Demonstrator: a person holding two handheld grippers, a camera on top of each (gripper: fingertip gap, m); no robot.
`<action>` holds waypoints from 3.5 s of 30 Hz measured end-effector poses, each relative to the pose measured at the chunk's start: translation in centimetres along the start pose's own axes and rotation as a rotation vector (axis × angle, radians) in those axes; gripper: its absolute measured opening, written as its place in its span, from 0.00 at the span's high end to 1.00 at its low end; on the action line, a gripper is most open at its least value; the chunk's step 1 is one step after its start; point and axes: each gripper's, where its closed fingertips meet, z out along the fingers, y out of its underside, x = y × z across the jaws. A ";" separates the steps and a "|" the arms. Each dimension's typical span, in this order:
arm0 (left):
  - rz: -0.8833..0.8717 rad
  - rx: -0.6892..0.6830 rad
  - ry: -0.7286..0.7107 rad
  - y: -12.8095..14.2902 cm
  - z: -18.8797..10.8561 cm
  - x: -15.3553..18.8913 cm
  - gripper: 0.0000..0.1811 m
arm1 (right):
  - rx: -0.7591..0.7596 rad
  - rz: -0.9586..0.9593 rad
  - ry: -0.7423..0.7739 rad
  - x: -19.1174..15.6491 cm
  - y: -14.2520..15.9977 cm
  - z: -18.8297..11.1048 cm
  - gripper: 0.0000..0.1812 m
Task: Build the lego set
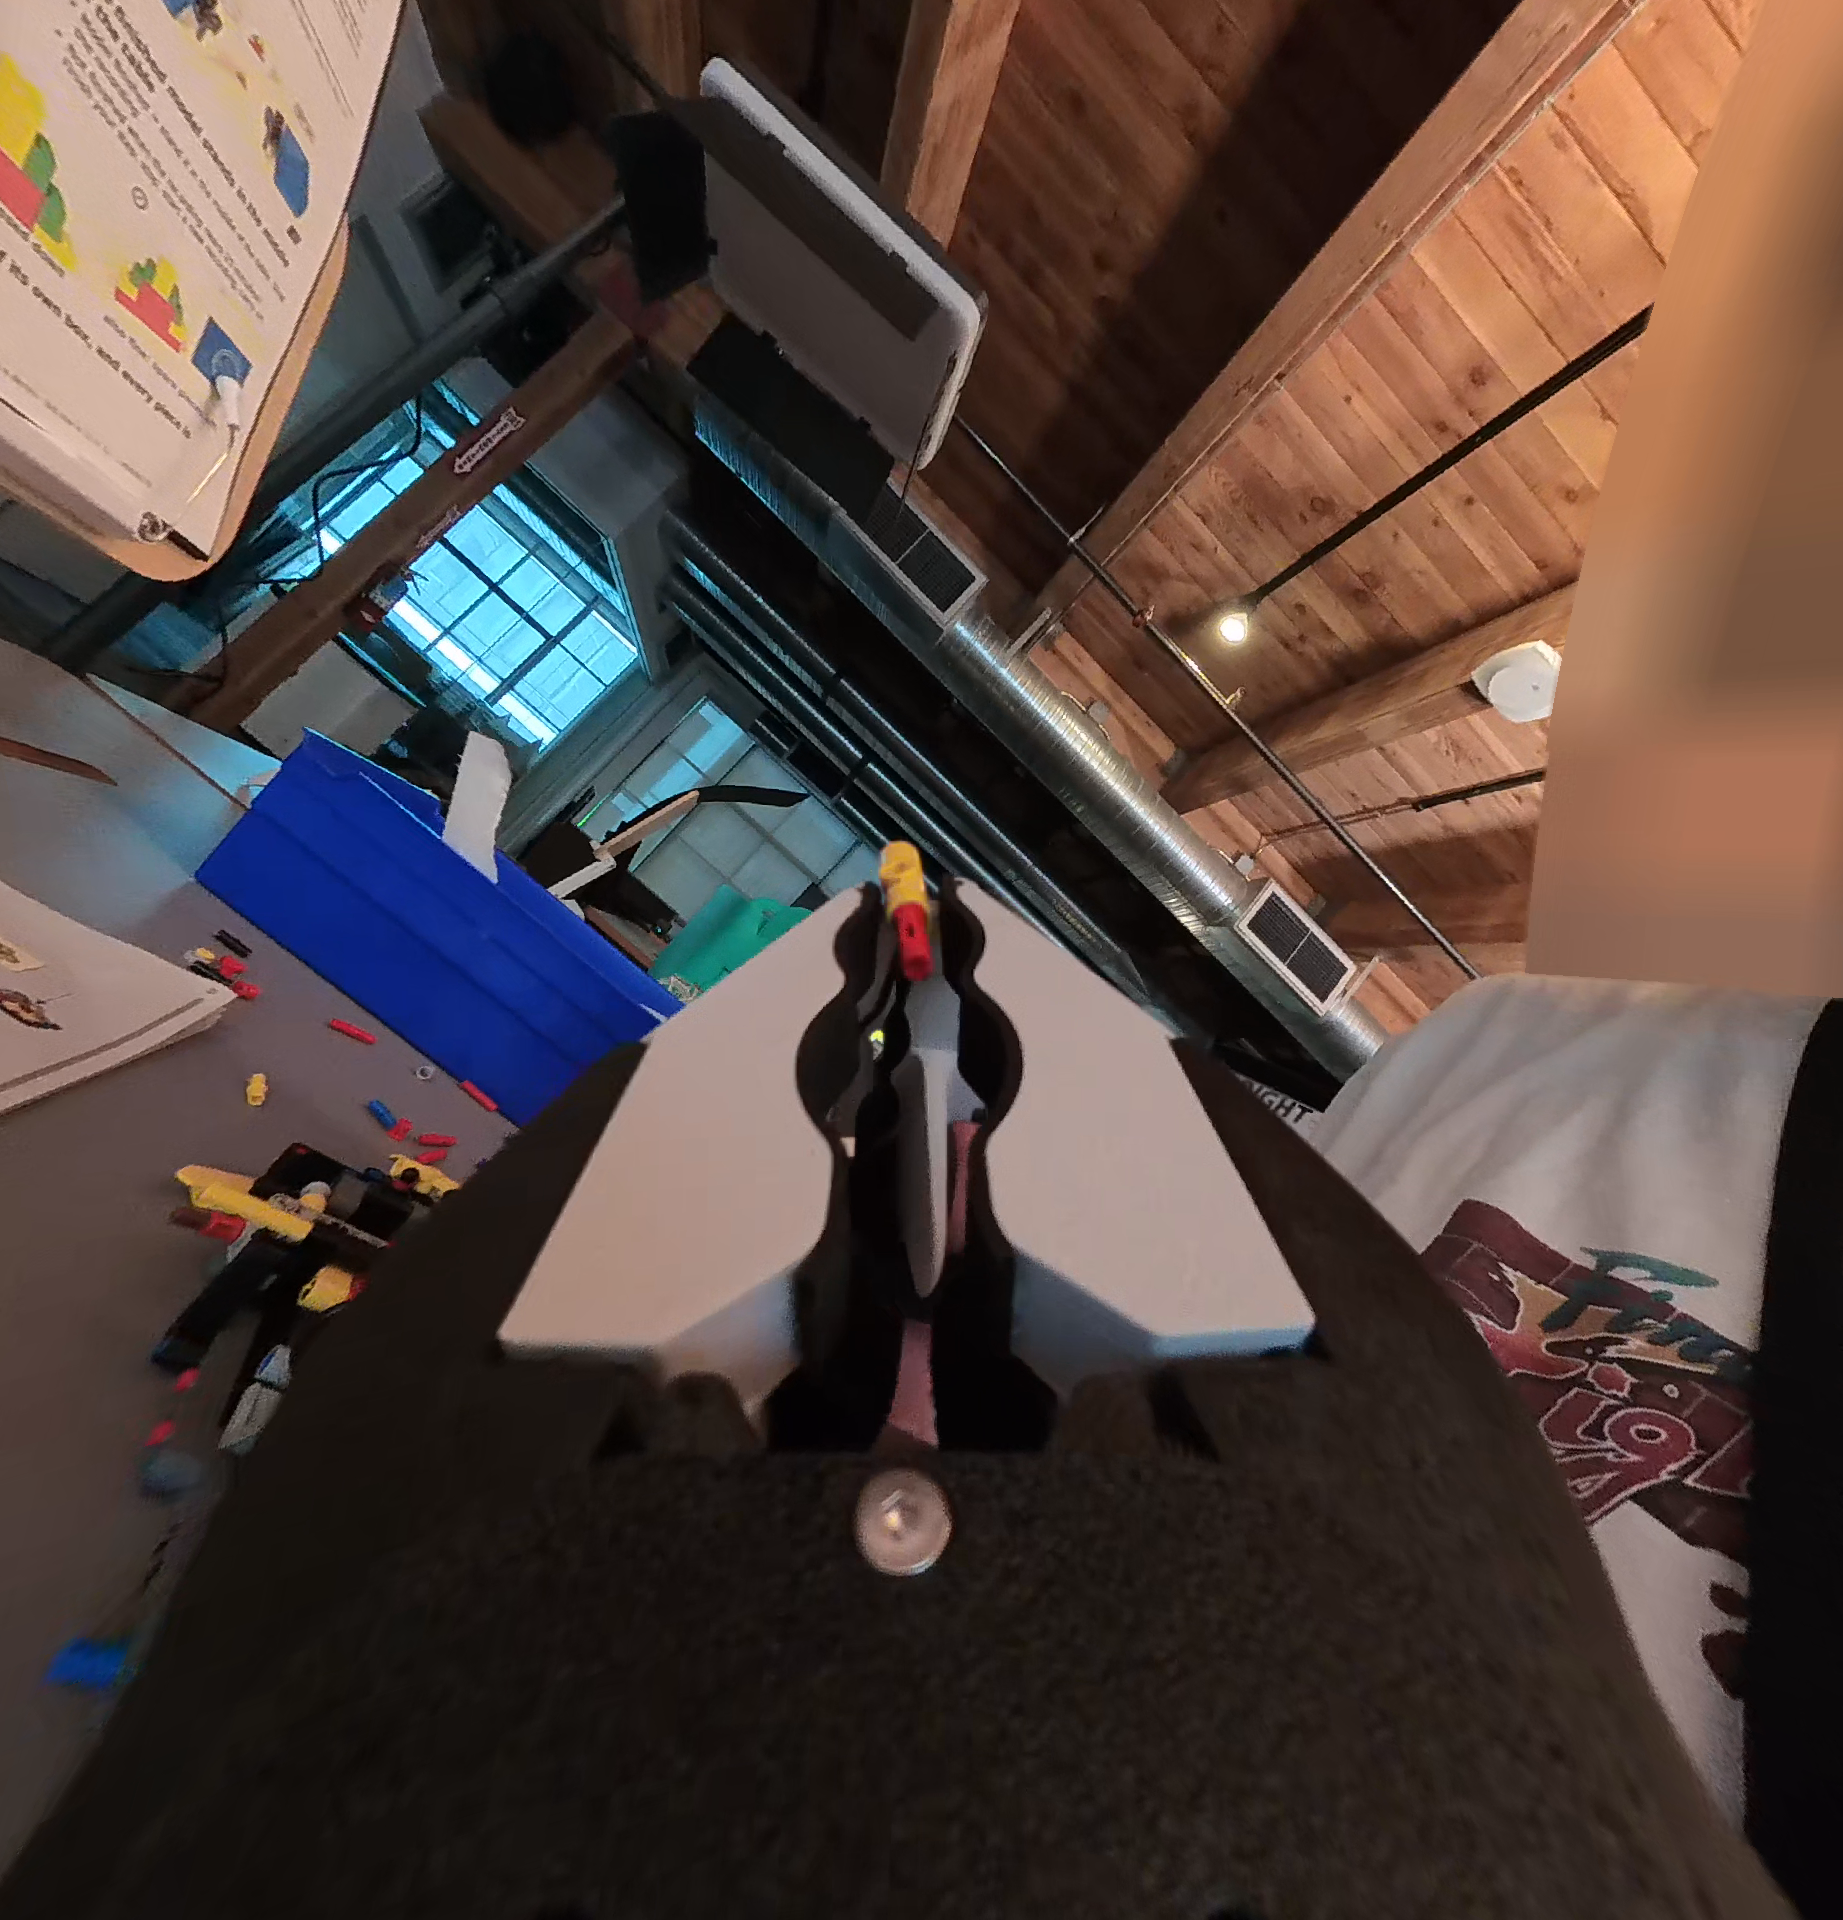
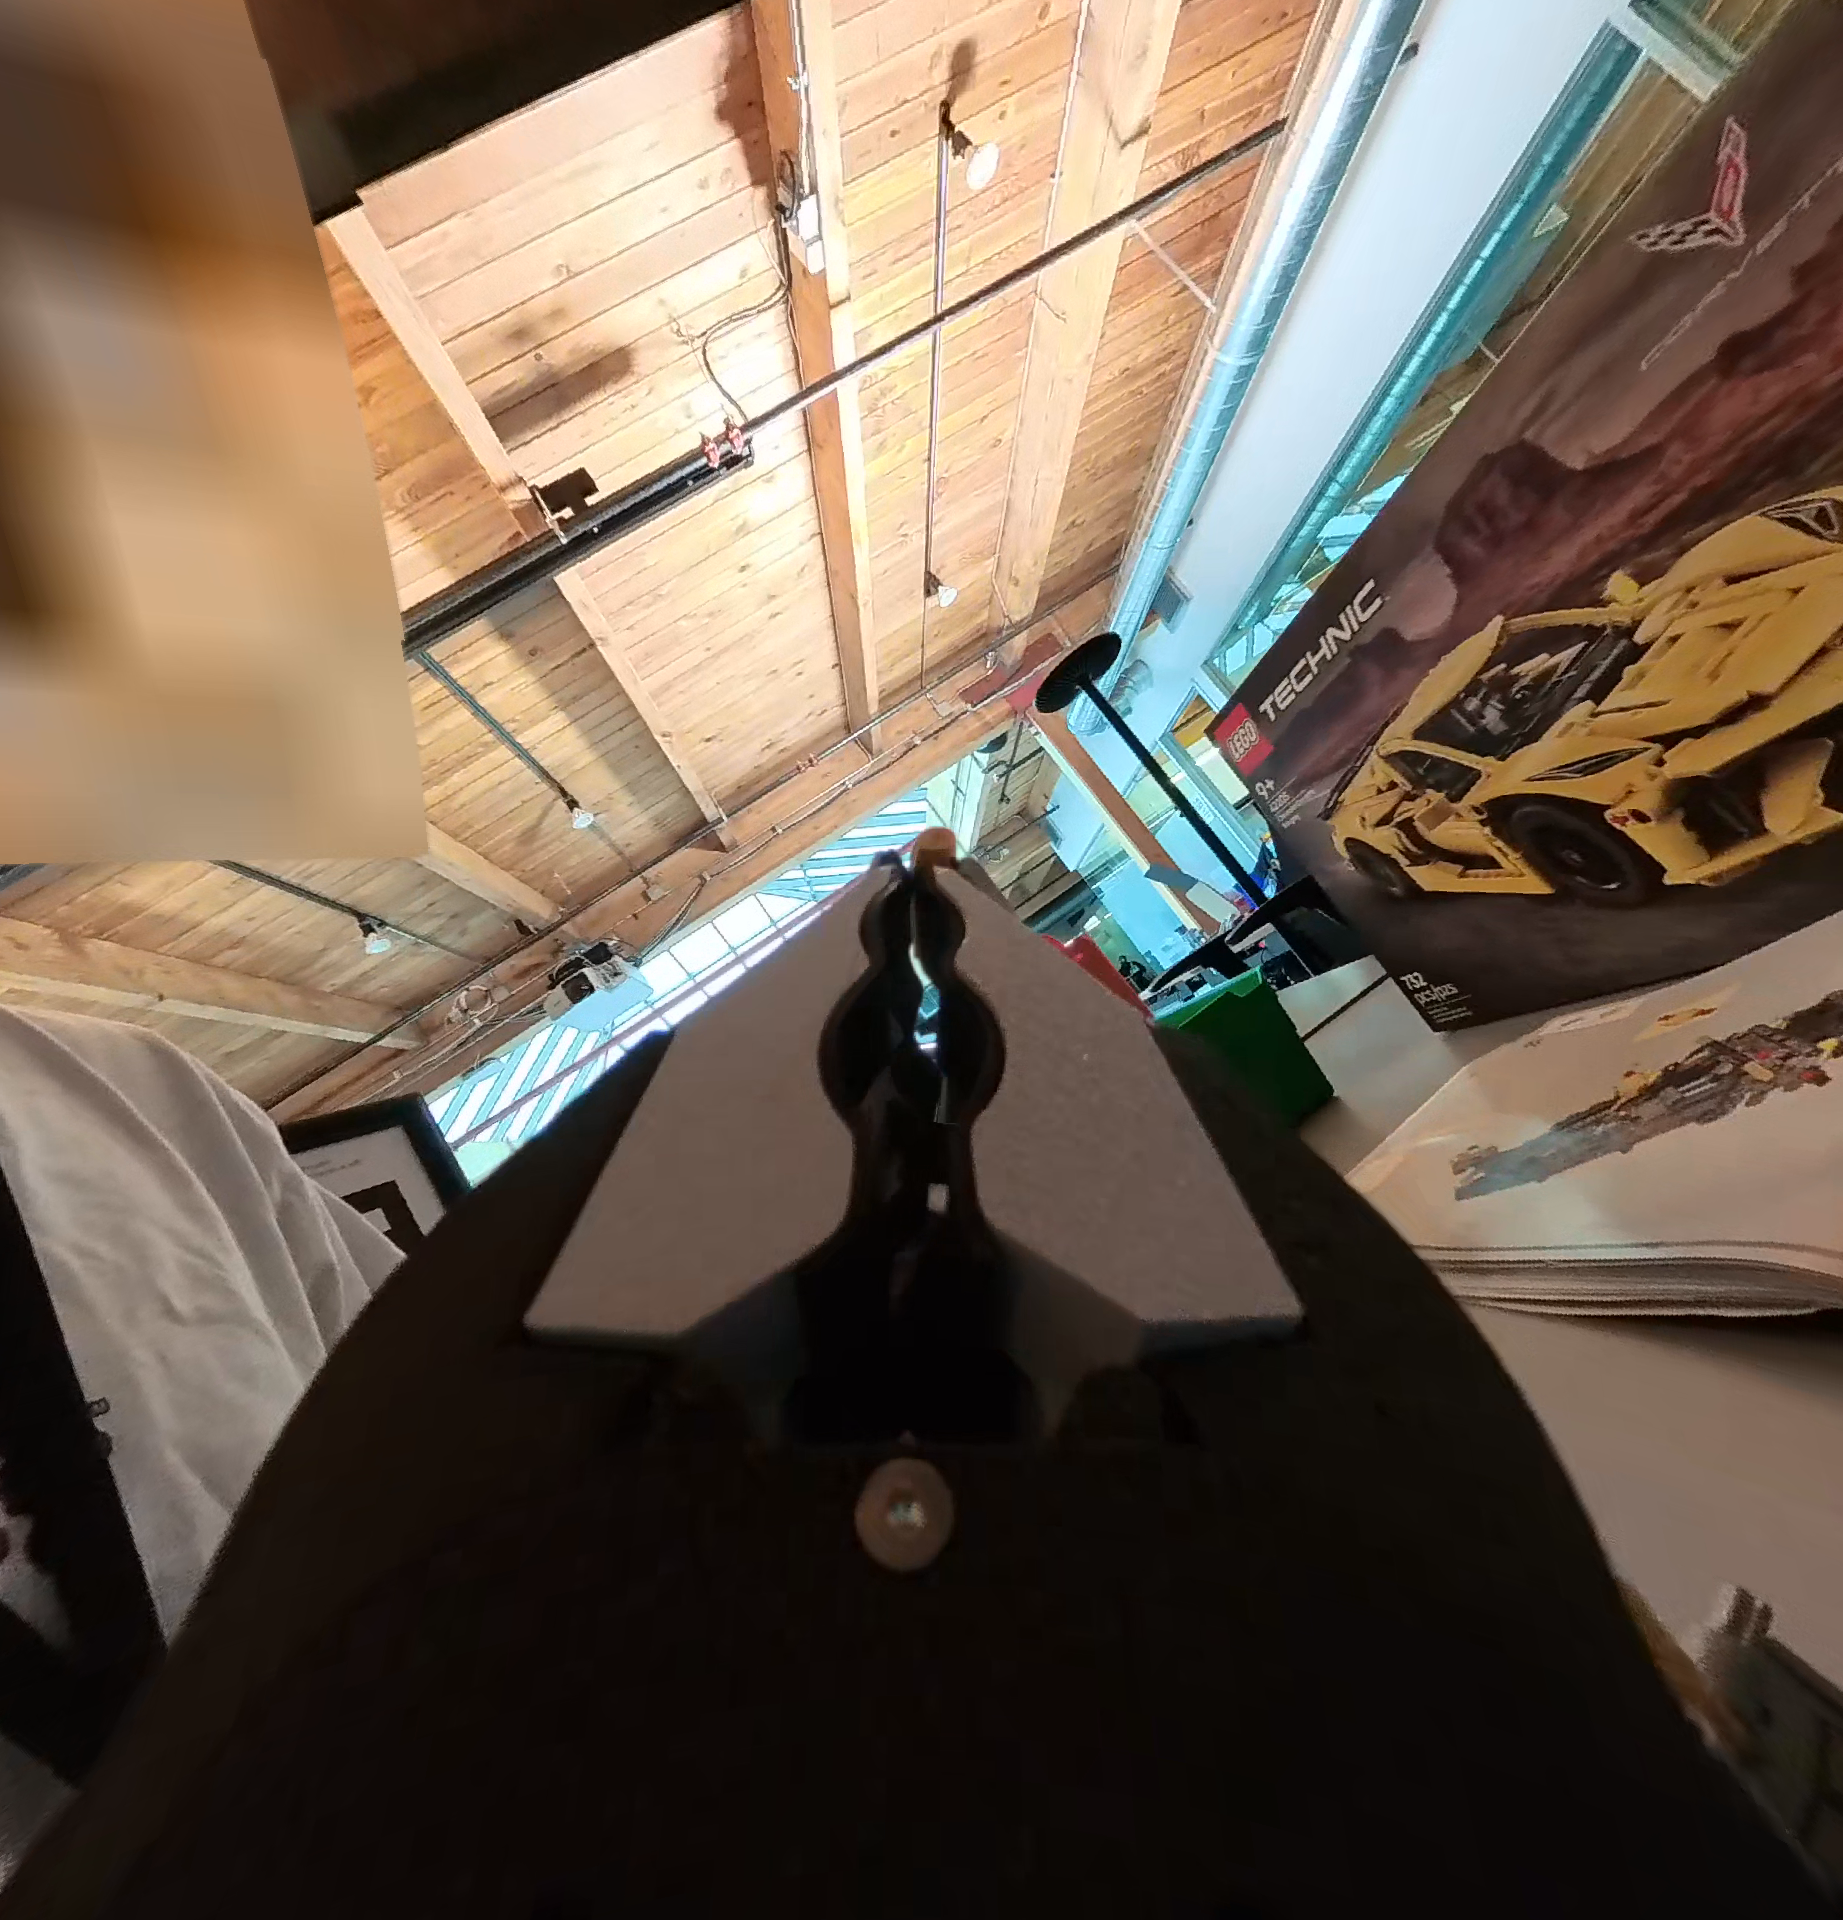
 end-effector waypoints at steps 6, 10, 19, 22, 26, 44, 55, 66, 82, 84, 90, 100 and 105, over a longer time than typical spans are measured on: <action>-0.028 0.013 -0.001 -0.3 -0.2 -0.2 0.95 | 0.013 0.008 0.006 0.1 0.0 -0.2 1.00; -0.049 0.027 -0.002 -0.3 -0.2 -0.4 0.95 | 0.015 -0.003 0.008 0.3 -0.2 -0.1 1.00; -0.066 0.029 0.002 -0.1 -0.2 -0.4 0.96 | 0.021 0.007 0.007 0.4 -0.1 -0.2 1.00; -0.066 0.042 0.001 -0.3 -0.3 -0.5 0.96 | 0.022 0.026 0.002 0.5 0.1 -0.2 1.00; -0.068 0.054 0.003 -0.4 -0.3 -0.4 0.96 | 0.022 0.026 -0.001 0.4 0.2 -0.1 1.00; 0.285 -0.186 -0.106 -0.1 -1.1 -0.3 0.96 | -0.497 -0.459 0.392 1.2 -7.0 -8.9 0.85; 0.259 -0.234 -0.133 1.3 -0.8 -1.4 0.96 | -1.096 -0.454 0.848 4.8 -2.5 -25.9 0.89; 0.252 -0.277 -0.106 2.8 -0.3 -0.9 0.96 | -1.212 -0.583 1.003 6.9 -0.9 -27.2 0.94; 0.015 -0.360 -0.001 4.8 -0.4 -0.8 0.96 | -1.158 -1.161 0.420 -0.3 -0.8 -9.7 0.98; 0.024 -0.380 -0.008 5.2 -0.4 -0.9 0.96 | -1.188 -1.232 0.391 -0.5 -0.8 -8.0 0.98; 0.064 -0.400 -0.010 5.5 -0.4 -0.8 0.96 | -1.287 -1.296 0.340 0.3 0.5 -7.1 0.98; 0.157 -0.433 -0.064 6.1 -0.4 -1.4 0.96 | -1.287 -1.310 0.387 1.1 0.0 -7.2 0.98; 0.143 -0.416 -0.059 5.7 -0.4 -1.4 0.96 | -1.264 -1.293 0.380 0.8 0.1 -7.1 0.98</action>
